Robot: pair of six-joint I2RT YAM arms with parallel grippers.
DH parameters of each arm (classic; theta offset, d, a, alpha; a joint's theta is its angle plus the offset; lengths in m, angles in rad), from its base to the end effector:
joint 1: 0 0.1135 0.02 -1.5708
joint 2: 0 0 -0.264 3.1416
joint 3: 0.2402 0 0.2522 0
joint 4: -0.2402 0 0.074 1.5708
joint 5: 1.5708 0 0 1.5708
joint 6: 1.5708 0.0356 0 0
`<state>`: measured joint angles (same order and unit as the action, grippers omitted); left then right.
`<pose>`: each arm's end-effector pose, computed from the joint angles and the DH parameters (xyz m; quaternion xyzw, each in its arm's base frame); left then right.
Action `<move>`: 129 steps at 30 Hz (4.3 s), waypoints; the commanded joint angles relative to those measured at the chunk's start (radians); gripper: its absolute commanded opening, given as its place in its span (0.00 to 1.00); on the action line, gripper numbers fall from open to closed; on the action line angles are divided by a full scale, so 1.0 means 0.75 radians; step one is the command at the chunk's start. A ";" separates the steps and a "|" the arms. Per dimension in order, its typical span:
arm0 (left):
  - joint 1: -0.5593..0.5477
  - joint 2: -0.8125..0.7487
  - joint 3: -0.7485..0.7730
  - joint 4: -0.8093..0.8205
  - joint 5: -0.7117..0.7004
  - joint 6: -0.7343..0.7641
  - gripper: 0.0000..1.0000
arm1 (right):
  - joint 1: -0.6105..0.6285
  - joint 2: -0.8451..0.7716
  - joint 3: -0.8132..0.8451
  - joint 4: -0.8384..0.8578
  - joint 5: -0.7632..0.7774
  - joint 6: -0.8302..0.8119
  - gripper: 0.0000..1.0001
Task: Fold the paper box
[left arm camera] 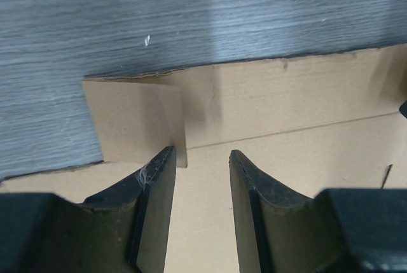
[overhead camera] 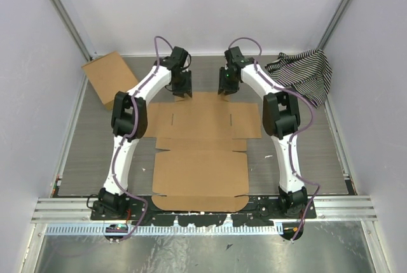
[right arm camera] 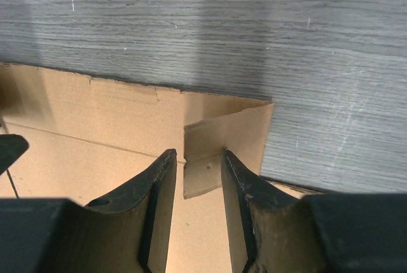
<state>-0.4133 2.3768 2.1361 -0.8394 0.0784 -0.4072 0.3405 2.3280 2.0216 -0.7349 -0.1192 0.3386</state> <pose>0.4699 -0.2091 0.1996 0.0125 0.9693 -0.1317 0.2074 0.4776 0.1737 0.1943 -0.0165 0.9634 0.1412 0.2271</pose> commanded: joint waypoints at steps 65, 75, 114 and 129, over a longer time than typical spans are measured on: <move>0.209 -0.977 -1.597 0.338 0.294 -0.167 0.65 | -0.099 -1.049 -1.557 0.298 -0.261 0.222 0.84; 0.206 -1.045 -1.587 0.295 0.299 -0.166 0.45 | -0.084 -1.036 -1.544 0.289 -0.256 0.226 0.83; 0.129 -0.946 -1.472 0.251 0.266 -0.168 0.00 | 0.030 -0.908 -1.392 0.239 -0.121 0.128 0.76; 0.107 -0.913 -1.443 0.234 0.241 -0.178 0.00 | 0.079 -0.962 -1.195 0.072 0.009 0.143 0.76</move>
<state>-0.3271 1.6600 1.0405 -0.6544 0.2821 -0.5438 0.3992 1.6115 1.1240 -0.6384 -0.1837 0.4480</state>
